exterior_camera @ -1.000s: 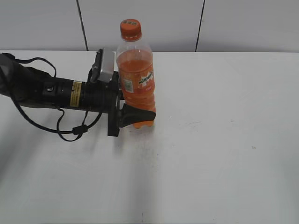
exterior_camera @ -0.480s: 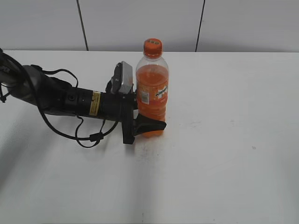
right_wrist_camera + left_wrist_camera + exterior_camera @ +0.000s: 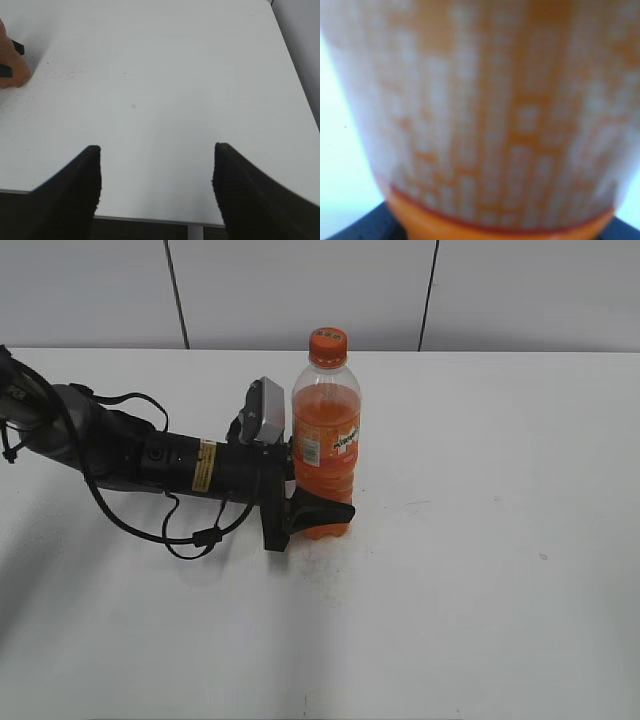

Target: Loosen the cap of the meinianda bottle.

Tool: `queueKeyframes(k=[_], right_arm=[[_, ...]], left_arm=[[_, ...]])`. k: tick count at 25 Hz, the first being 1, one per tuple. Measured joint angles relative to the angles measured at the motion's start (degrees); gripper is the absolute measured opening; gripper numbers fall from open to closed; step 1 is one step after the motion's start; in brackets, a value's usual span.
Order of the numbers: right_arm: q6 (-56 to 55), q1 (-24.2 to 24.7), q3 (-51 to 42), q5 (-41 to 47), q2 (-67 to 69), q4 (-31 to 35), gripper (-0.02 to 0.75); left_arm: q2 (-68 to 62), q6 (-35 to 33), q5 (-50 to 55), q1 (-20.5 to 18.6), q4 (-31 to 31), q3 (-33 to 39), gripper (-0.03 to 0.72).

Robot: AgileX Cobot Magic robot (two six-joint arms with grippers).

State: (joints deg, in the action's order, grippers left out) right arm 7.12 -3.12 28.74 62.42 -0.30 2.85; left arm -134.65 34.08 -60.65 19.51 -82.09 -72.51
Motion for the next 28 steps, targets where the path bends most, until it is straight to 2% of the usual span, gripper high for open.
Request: queueKeyframes(k=[22,28], right_arm=[[0.3,0.0,0.0,0.0,0.0,-0.4,0.524],[-1.5,0.0,4.4,-1.4,5.1,0.2,0.524]], left_arm=[[0.0,0.1,-0.1,0.0,0.0,0.0,0.407],[0.0,0.1,-0.1,0.0,0.0,0.0,0.407]])
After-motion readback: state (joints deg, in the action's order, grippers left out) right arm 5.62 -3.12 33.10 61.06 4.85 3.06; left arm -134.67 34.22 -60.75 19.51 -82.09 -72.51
